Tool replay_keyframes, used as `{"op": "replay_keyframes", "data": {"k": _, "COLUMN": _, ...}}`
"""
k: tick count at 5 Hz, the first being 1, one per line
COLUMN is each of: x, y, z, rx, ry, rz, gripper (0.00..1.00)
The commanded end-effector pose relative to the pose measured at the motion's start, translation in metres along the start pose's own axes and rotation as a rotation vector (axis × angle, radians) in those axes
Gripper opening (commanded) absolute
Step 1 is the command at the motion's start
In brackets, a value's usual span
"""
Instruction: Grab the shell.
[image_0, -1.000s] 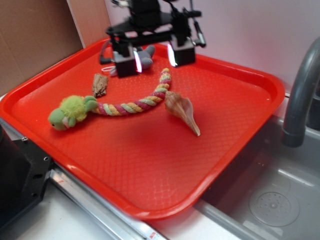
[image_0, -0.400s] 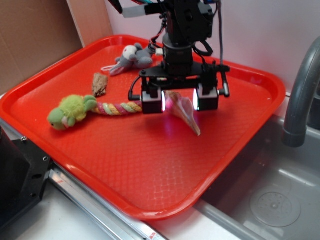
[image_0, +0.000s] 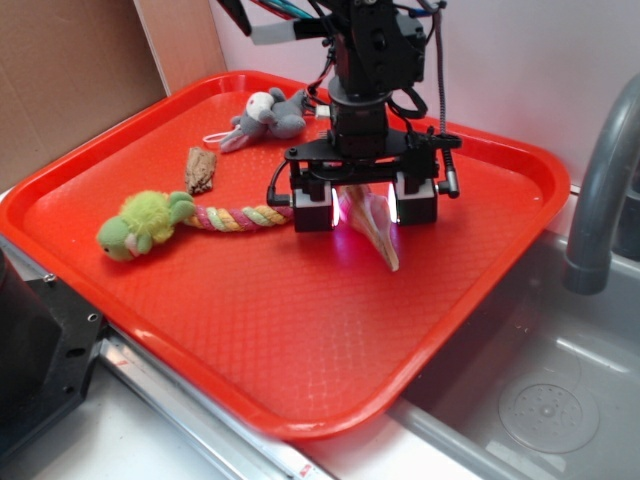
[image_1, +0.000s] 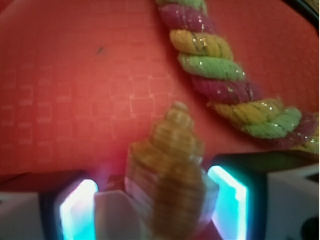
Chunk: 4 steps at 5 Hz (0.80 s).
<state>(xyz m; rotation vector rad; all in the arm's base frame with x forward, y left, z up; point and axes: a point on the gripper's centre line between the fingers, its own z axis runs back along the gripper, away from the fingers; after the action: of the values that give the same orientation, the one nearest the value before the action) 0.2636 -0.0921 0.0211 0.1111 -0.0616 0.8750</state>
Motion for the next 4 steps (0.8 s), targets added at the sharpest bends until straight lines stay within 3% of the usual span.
{"op": "replay_keyframes", "data": {"k": 1, "x": 0.01, "y": 0.022, "z": 0.051, "rx": -0.066, "ry": 0.0, "rz": -0.123, "gripper": 0.0}}
{"op": "replay_keyframes", "data": {"k": 3, "x": 0.02, "y": 0.048, "z": 0.111, "rx": -0.199, "ry": 0.202, "rz": -0.481, "gripper": 0.0}}
{"op": "replay_keyframes", "data": {"k": 4, "x": 0.014, "y": 0.056, "z": 0.139, "rx": -0.241, "ry": 0.177, "rz": -0.632, "gripper": 0.0}}
